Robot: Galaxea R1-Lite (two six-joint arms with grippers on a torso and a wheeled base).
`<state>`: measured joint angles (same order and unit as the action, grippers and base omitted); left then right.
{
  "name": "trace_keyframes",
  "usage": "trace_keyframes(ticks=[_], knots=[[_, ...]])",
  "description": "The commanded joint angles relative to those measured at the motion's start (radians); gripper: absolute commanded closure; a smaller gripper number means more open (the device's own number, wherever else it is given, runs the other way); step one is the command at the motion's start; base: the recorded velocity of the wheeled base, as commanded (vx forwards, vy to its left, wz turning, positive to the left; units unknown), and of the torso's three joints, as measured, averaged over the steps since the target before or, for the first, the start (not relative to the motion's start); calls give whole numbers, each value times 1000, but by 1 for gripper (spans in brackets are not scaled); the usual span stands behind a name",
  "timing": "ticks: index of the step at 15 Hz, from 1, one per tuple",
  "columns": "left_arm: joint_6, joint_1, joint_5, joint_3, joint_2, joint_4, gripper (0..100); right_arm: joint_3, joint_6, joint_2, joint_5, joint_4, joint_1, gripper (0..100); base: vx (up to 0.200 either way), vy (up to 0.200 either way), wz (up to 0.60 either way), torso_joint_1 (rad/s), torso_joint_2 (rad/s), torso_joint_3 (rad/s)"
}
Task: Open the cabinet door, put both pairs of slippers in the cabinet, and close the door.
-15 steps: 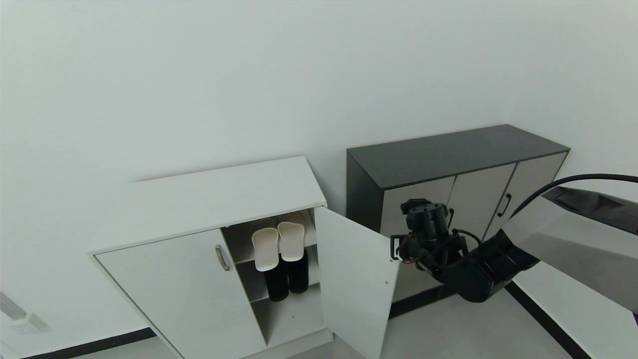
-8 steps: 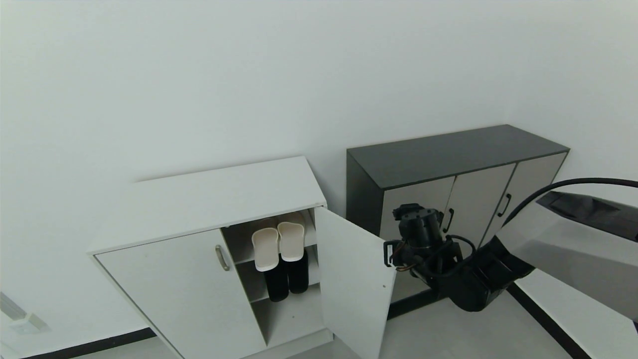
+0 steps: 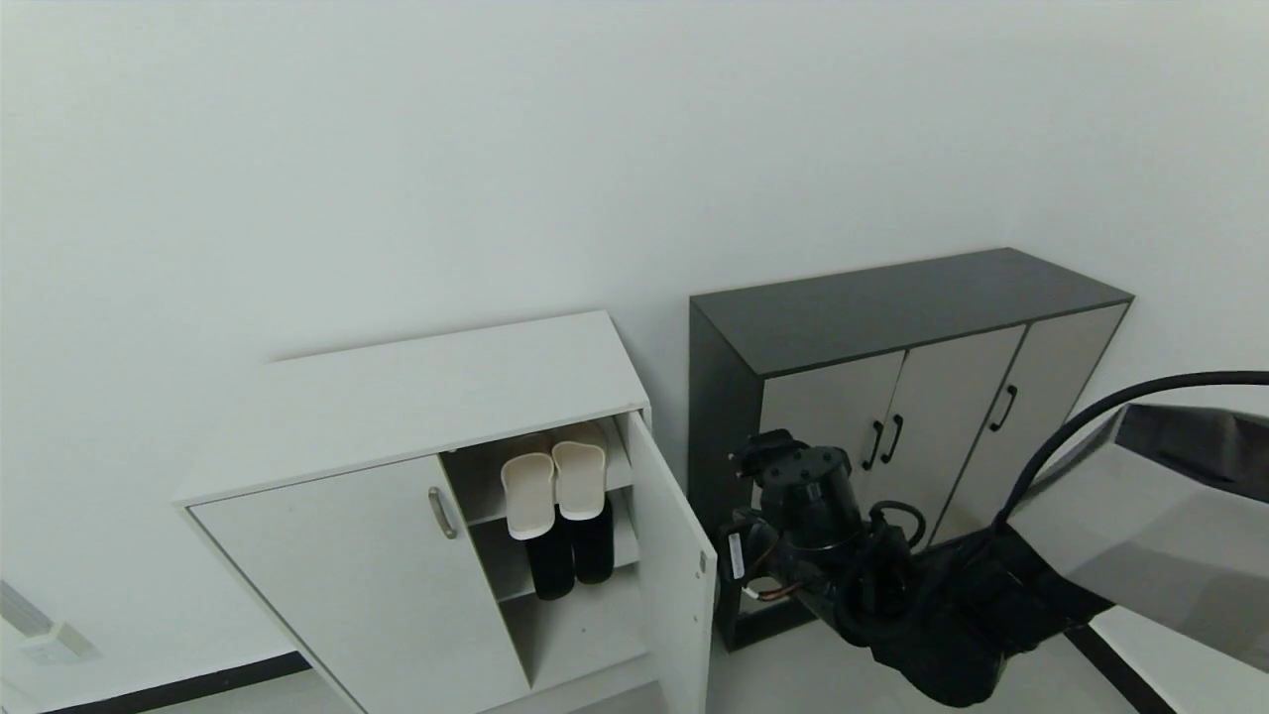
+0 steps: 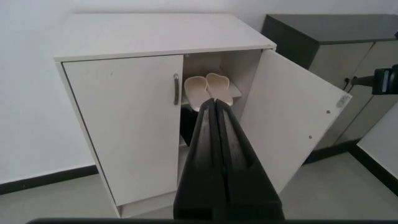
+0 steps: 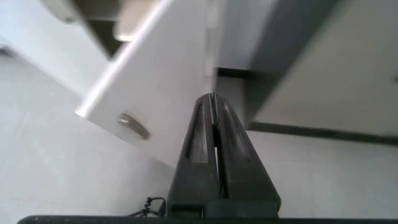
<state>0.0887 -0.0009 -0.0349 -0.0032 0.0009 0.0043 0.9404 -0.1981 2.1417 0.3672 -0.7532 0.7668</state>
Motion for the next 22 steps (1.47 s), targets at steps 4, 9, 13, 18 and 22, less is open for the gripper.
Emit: trace_keyframes(ticks=[4,9,13,18,22], knots=[[0,-1,0,0,1,0,100,-61,25,-83,-7,-26,29,100,0,0,0,0,0,0],[0,1,0,0,1,-1,100,-68,25,-80,-8,-31,49,100,0,0,240,1,3,1],[0,-1,0,0,1,0,100,-81,25,-80,-22,-32,52,100,0,0,600,4,6,1],[0,1,0,0,1,0,100,-111,40,-75,-54,-104,52,100,0,0,240,-3,3,3],[0,1,0,0,1,0,100,-167,72,-83,-80,-170,45,100,0,0,0,0,0,0]])
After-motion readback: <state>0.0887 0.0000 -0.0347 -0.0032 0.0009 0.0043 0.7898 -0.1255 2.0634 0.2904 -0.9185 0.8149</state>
